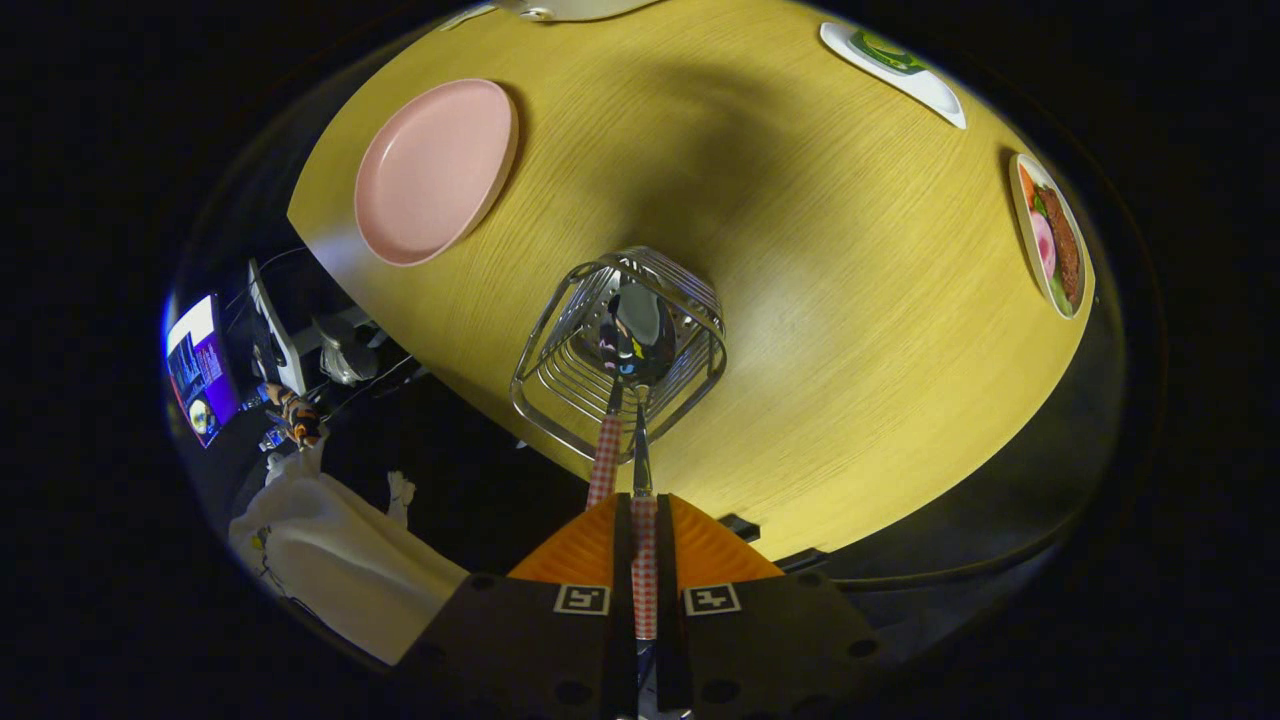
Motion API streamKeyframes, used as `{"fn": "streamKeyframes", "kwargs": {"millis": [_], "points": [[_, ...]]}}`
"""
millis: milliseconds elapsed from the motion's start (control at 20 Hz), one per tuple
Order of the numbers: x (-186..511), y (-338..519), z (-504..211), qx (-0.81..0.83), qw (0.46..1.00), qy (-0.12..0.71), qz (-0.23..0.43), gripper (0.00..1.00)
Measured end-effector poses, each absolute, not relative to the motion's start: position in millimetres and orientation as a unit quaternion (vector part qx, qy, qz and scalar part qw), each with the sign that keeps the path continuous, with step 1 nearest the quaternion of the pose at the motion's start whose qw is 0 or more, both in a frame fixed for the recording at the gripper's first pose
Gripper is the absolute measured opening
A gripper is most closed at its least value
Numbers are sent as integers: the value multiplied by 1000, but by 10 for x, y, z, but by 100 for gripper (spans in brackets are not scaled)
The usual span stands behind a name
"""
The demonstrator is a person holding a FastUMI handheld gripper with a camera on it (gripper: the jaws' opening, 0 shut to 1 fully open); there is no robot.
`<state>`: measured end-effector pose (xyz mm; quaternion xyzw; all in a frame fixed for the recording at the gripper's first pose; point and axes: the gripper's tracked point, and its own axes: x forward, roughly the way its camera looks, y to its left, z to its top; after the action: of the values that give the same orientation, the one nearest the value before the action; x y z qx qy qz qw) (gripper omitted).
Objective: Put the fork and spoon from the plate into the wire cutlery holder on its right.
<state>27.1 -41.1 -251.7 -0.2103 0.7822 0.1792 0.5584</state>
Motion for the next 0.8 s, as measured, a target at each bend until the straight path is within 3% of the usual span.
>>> {"fn": "streamKeyframes", "kwargs": {"millis": [100, 300, 350, 400, 550, 800], "points": [[313, -352, -2536, -207, 558, 783, 181, 14], [391, -190, -2472, -169, 580, 774, 192, 41], [411, -178, -2456, -165, 590, 766, 195, 55], [422, -148, -2419, -155, 600, 759, 199, 61], [467, -73, -2289, -122, 646, 725, 204, 97], [462, 31, -2014, -80, 728, 648, 209, 100]]}}
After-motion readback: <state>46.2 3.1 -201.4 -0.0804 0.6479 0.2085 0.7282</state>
